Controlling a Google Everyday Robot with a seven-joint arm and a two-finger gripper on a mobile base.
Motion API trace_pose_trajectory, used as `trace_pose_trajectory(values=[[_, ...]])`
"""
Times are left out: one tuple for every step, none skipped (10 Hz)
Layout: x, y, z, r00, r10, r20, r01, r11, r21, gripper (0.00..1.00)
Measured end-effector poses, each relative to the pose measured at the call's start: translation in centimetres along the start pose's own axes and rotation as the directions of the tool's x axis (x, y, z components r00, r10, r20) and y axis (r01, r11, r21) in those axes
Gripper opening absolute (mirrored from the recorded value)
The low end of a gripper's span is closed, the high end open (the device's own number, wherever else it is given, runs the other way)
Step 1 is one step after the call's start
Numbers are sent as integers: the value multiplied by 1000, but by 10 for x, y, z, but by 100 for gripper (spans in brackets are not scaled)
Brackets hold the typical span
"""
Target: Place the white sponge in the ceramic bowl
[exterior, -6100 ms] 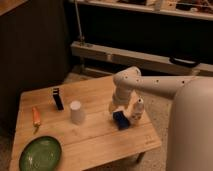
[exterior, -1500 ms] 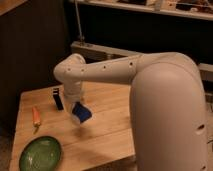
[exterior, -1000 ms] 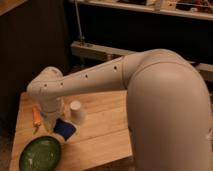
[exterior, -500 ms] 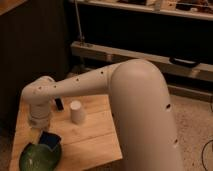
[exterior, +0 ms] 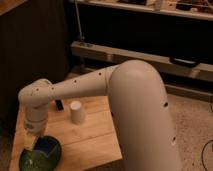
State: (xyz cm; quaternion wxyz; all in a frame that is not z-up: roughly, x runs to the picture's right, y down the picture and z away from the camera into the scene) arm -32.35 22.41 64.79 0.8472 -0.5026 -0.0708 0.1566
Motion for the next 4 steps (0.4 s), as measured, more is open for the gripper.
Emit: trace_pose_trajectory(values=[[2, 1, 2, 1000, 0, -11, 0, 1000, -3, 80], [4, -1, 4, 1000, 4, -18, -4, 1000, -9, 80], [4, -1, 3, 1000, 4, -17, -4, 1000, -8, 80], [4, -1, 3, 1000, 3, -17, -3, 1000, -9, 80]])
